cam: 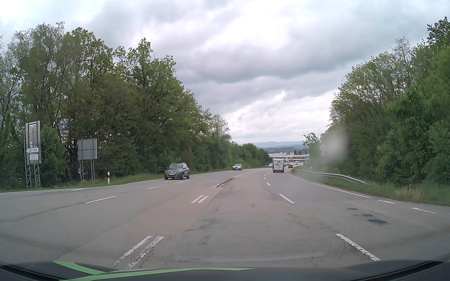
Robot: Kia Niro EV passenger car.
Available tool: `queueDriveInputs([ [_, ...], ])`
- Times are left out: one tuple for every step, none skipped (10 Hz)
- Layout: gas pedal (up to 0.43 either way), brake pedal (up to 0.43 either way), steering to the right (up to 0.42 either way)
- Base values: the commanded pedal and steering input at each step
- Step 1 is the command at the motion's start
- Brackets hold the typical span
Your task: Follow the waypoints while adhering to traffic rules and regulations
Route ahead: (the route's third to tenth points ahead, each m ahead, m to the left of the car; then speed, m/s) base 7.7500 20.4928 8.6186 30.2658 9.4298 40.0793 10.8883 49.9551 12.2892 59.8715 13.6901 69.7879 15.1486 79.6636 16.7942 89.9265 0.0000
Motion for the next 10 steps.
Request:
queueDriveInputs([
  [0.000, 0.262, 0.004],
  [0.000, 0.262, 0.004],
  [0.000, 0.262, 0.004],
  [0.000, 0.262, 0.004],
  [0.000, 0.262, 0.004],
  [0.000, 0.268, 0.004],
  [0.000, 0.268, 0.004],
  [0.000, 0.262, 0.004],
  [0.000, 0.268, 0.004],
  [0.000, 0.268, 0.004],
])
